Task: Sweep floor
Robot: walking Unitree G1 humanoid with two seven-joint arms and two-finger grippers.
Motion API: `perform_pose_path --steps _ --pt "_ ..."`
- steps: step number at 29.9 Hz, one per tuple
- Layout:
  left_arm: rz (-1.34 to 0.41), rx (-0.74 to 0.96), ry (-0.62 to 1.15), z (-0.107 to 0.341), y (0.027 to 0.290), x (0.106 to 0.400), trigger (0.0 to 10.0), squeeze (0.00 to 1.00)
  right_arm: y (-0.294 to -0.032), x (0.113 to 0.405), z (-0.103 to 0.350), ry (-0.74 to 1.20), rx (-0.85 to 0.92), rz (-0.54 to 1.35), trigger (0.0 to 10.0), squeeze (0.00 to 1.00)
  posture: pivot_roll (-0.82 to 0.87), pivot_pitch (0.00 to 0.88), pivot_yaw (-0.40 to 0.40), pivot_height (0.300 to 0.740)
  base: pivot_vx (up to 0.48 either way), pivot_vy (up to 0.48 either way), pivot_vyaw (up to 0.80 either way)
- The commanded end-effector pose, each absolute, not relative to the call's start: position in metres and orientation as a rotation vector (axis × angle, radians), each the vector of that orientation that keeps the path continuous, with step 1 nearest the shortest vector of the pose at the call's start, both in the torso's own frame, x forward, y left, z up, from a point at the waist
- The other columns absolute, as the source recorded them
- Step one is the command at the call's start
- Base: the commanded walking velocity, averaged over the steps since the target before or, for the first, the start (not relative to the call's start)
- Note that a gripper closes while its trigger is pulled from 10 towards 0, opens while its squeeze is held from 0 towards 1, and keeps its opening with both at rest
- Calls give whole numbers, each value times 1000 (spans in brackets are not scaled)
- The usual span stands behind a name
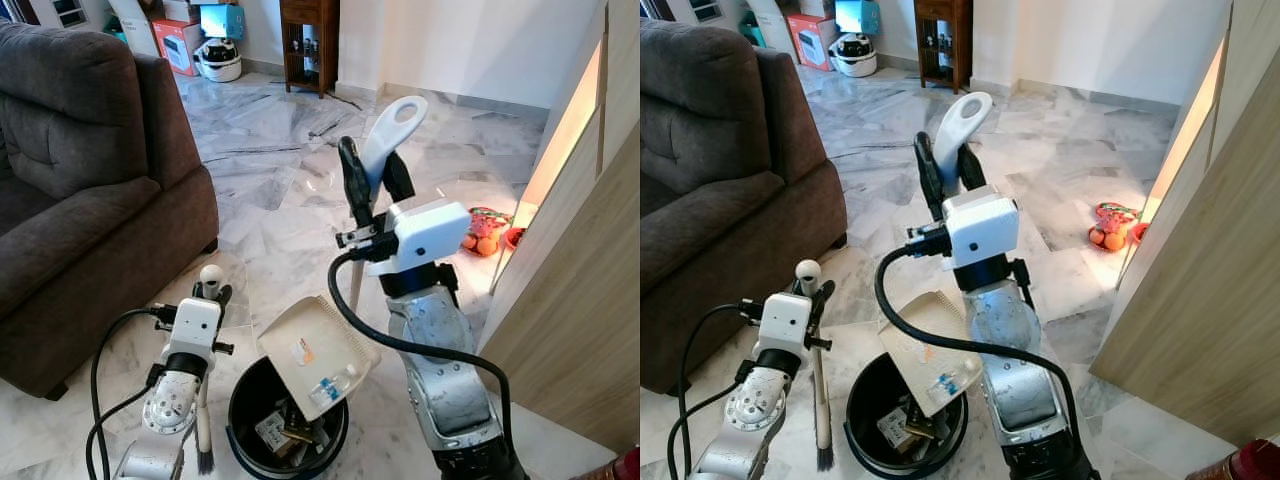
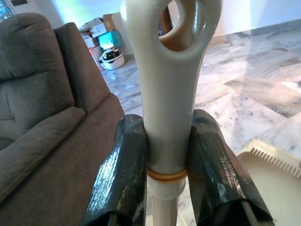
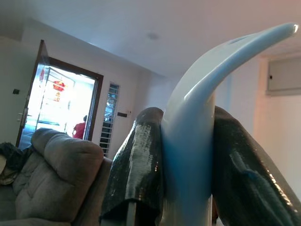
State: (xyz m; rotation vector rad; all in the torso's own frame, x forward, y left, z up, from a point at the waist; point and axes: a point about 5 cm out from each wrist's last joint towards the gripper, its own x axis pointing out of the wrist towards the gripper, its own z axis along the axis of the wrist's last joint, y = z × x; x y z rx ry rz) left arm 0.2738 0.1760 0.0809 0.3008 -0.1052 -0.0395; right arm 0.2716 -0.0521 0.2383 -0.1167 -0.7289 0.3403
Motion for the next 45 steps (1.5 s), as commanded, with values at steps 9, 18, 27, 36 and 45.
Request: perform_pose_path --steps 9,18,27,36,45 --pt "-54 330 -174 93 175 275 10000 0 -43 254 258 -886 -152 370 10000 0 124 19 42 740 0 0 0" --pt "-56 333 -176 93 174 275 10000 0 -43 251 260 -869 -56 385 10000 0 125 18 41 740 0 0 0" --pt "-59 335 -179 93 174 275 10000 0 -45 251 261 -876 -61 358 10000 0 126 20 40 740 0 0 0" --pt "-60 334 -181 94 173 275 10000 0 -43 249 261 -912 -173 358 10000 0 127 19 40 740 0 0 0" --pt "-59 335 -180 94 173 275 10000 0 -45 253 258 -872 -123 343 10000 0 126 19 40 740 0 0 0"
